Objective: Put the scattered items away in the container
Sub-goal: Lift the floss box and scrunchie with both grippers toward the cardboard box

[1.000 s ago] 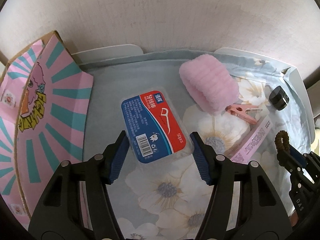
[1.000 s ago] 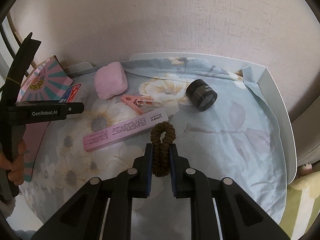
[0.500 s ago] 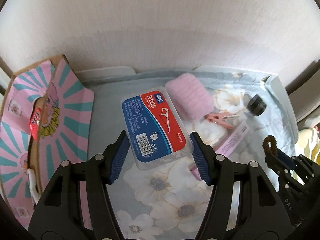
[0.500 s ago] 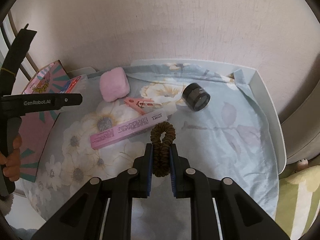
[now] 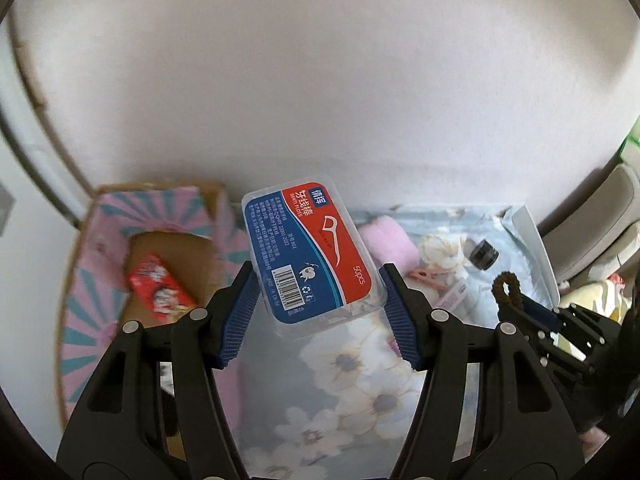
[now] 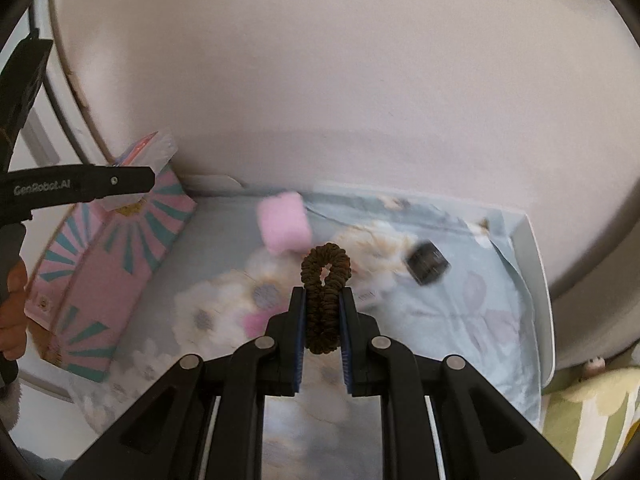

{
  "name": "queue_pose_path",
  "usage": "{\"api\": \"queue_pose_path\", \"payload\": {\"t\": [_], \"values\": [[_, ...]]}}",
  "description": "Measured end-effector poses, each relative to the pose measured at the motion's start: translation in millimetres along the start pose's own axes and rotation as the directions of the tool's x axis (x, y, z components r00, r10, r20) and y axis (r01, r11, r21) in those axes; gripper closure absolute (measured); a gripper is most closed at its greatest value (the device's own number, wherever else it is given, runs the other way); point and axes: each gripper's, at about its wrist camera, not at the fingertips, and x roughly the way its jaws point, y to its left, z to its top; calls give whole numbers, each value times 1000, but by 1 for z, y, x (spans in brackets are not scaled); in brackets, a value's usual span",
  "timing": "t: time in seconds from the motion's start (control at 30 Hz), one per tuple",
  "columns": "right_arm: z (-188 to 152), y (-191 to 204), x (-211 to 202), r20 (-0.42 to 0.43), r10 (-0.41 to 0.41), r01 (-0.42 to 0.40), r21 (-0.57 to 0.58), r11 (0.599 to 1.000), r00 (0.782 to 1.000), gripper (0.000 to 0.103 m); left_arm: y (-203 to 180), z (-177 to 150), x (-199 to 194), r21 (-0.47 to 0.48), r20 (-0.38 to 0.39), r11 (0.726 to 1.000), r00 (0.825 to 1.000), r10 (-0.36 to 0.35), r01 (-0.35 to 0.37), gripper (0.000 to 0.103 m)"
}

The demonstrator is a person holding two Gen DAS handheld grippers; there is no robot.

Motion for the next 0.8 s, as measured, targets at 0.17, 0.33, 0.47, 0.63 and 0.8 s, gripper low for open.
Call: {"api": "queue_pose_path", "payload": {"t": [0.17,0.33,0.47,0.63,0.8], "values": [[30,32,-12,55,69,-67,-34,997,996,89,44,-3,-49,-19,53,999,998,46,-45,45],[59,80,-15,71,131,-121,-127,984,989,89,91,-22,-79,-59,65,994,993,97,-93,45],[76,124,-3,30,215,-207,-170,963,976,89,123,-47,-81,-85,28,988,991,129,-126,45],[81,186,25,-61,303,-309,-234,922,951,89,159,-81,-67,-163,-47,982,995,85,-92,45],[74,237,58,-172,337,-373,-274,886,926,89,175,-107,-47,-182,-107,981,993,54,-72,45]]}}
